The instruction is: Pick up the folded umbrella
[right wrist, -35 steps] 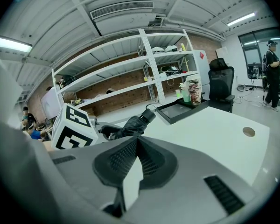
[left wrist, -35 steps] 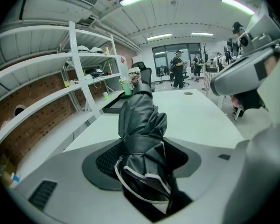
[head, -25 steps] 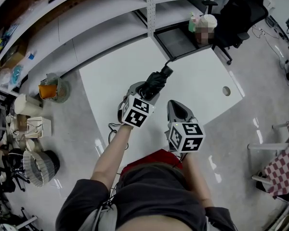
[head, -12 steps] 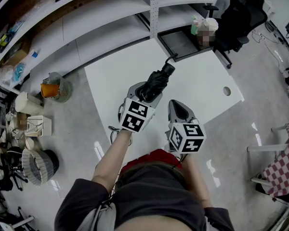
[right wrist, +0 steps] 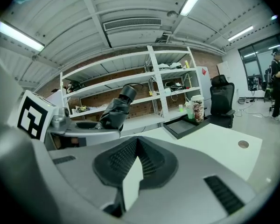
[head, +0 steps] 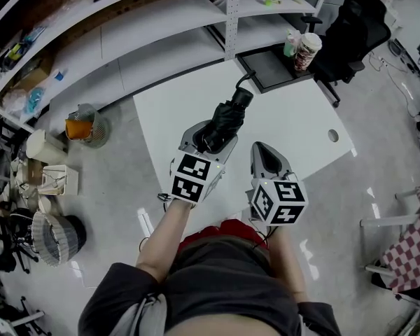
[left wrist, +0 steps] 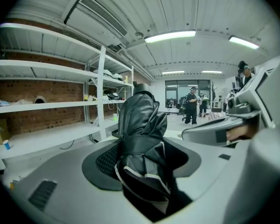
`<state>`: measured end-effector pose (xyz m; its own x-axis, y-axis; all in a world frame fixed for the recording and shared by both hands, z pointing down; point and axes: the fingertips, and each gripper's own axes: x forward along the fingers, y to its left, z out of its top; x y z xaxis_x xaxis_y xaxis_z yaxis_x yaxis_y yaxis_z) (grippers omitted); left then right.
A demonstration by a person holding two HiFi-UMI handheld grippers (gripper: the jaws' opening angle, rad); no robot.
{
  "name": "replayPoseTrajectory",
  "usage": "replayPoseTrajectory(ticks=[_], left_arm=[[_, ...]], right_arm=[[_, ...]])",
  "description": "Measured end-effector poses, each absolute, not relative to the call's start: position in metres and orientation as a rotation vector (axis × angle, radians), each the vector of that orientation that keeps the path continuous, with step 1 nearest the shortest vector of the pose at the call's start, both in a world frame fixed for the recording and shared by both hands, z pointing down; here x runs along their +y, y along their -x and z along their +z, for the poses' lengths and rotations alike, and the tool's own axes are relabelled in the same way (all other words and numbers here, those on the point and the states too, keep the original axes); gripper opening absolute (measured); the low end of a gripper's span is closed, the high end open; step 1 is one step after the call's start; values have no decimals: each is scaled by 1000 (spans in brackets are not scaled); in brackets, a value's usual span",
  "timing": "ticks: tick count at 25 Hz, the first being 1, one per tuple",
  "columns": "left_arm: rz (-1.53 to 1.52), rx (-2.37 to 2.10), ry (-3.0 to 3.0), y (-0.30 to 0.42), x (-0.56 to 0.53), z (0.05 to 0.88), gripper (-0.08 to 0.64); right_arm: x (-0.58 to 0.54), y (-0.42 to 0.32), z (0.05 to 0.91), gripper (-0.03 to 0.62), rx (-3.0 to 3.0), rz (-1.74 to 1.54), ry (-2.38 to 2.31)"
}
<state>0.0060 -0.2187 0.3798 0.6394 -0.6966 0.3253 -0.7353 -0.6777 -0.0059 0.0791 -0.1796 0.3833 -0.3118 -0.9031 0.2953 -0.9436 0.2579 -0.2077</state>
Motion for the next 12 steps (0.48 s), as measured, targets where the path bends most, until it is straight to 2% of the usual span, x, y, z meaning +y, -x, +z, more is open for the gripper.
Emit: replayPoseTrajectory(ticks=[12], left_arm=[[340,-1321,-2688,46,-187,345,262]], right_arm=[[-167,-29,361,18,-2506,459,-1660]])
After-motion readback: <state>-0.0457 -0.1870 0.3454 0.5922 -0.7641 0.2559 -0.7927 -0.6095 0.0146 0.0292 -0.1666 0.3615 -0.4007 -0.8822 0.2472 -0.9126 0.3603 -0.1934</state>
